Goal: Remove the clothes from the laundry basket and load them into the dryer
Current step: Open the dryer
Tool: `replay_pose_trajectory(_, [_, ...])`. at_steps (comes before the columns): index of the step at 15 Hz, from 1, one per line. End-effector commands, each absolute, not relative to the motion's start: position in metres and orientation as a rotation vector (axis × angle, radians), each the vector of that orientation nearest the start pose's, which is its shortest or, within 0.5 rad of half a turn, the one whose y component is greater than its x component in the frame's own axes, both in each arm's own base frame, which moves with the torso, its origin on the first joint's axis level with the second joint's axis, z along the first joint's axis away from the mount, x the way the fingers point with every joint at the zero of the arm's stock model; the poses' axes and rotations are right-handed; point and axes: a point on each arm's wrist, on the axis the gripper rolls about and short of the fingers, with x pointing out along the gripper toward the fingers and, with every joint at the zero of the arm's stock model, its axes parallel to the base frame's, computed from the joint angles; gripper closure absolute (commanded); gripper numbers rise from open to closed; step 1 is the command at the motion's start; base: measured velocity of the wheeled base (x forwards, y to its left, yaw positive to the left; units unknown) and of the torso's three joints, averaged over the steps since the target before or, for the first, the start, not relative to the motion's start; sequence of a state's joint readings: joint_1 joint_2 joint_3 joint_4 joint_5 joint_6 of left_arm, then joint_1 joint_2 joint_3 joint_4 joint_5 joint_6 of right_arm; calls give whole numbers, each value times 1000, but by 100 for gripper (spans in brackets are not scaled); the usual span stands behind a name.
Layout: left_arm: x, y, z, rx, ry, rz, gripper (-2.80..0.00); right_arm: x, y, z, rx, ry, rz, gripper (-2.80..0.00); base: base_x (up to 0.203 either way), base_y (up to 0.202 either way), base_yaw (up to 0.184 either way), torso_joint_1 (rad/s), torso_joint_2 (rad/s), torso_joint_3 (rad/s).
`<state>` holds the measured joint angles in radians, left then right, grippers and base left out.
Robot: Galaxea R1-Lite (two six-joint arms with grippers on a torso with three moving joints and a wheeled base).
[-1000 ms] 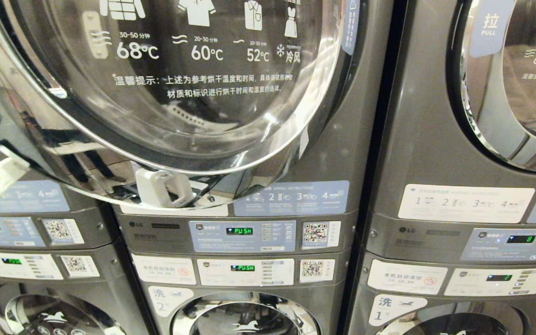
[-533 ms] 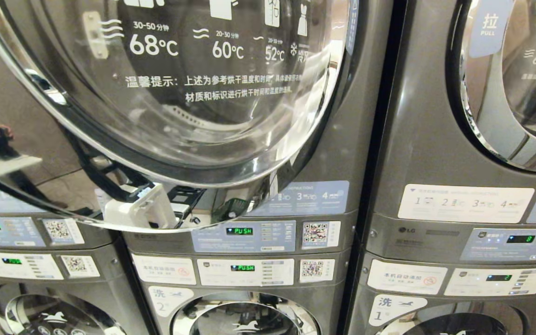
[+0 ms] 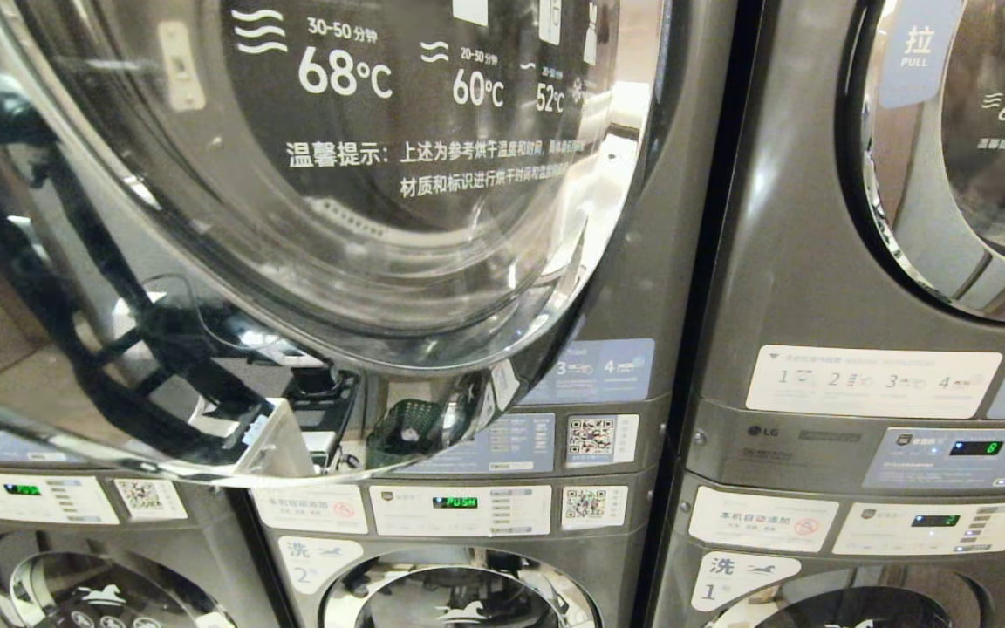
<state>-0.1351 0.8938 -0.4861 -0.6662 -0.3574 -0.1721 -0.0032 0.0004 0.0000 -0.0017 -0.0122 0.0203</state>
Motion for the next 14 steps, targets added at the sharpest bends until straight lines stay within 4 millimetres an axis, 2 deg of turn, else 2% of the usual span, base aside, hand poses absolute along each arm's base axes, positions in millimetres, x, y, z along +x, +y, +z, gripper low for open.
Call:
replay_pose_trajectory(1, [98, -21, 257, -139, -210, -512, 0, -23, 0, 76, 21, -3, -15, 0, 0, 0, 0, 0, 0, 0])
replay_pose_trajectory(6, [92, -20, 242, 21, -159, -486, 0, -23, 0, 76, 21, -3, -15, 0, 0, 0, 0, 0, 0, 0])
replay_pose_trajectory(9, [92, -20, 240, 59, -136, -463, 0, -23, 0, 76, 20, -3, -15, 0, 0, 0, 0, 0, 0, 0])
replay_pose_trajectory(11, [92, -17, 238, 56, -105, -372, 0, -23, 0, 76, 20, -5, -15, 0, 0, 0, 0, 0, 0, 0])
replay_pose_trajectory(14, [94, -18, 233, 118, -95, -369, 0, -23, 0, 76, 21, -5, -15, 0, 0, 0, 0, 0, 0, 0])
